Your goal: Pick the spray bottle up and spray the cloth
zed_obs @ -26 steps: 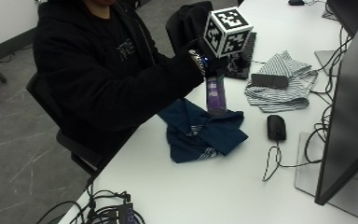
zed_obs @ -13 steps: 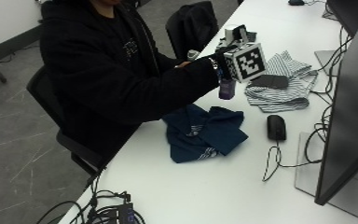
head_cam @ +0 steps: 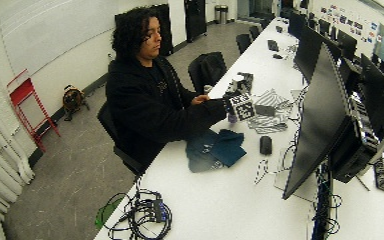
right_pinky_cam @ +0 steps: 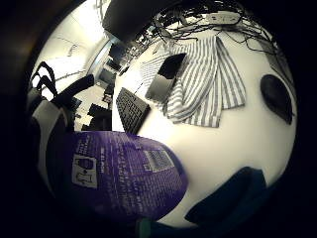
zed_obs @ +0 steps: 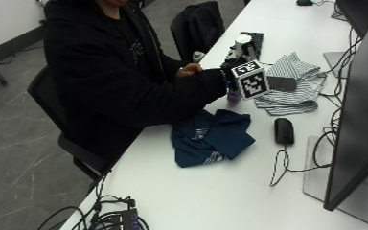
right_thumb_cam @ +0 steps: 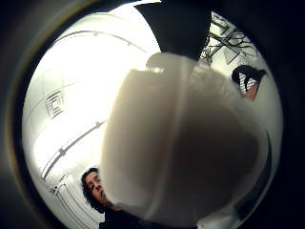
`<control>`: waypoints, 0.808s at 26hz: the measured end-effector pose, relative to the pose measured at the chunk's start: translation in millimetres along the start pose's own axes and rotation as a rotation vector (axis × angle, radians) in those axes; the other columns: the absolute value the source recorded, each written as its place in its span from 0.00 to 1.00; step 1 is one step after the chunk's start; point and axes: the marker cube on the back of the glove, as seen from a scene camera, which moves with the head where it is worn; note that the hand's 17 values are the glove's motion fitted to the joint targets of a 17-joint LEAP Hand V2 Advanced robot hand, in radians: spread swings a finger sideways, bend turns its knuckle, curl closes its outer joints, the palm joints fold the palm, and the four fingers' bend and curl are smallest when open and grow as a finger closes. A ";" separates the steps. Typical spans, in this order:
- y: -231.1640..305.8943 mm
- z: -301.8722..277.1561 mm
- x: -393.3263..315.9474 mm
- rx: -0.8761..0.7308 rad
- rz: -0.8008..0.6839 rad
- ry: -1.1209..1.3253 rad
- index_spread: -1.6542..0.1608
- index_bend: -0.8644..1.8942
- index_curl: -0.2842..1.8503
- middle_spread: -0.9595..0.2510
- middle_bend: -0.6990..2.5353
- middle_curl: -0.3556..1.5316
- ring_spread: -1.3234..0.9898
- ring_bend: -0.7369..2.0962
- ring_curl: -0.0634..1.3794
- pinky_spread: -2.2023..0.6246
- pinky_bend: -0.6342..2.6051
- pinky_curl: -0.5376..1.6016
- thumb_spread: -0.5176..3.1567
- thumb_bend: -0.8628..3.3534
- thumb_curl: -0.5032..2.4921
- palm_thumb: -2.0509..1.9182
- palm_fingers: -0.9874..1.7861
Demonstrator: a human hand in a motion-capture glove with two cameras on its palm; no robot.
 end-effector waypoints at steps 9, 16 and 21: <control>3.0 7.2 15.4 0.030 0.006 -0.022 0.75 0.40 0.39 0.64 0.39 0.45 0.48 0.47 0.35 0.67 0.33 0.43 0.22 0.20 0.42 0.74 0.85; 4.9 10.0 20.6 0.045 -0.015 -0.023 0.75 0.40 0.39 0.63 0.39 0.45 0.48 0.47 0.35 0.67 0.33 0.43 0.22 0.19 0.42 0.74 0.85; 3.9 9.5 20.5 0.063 -0.027 -0.021 0.74 0.40 0.39 0.63 0.39 0.45 0.47 0.47 0.35 0.67 0.33 0.43 0.23 0.19 0.42 0.74 0.86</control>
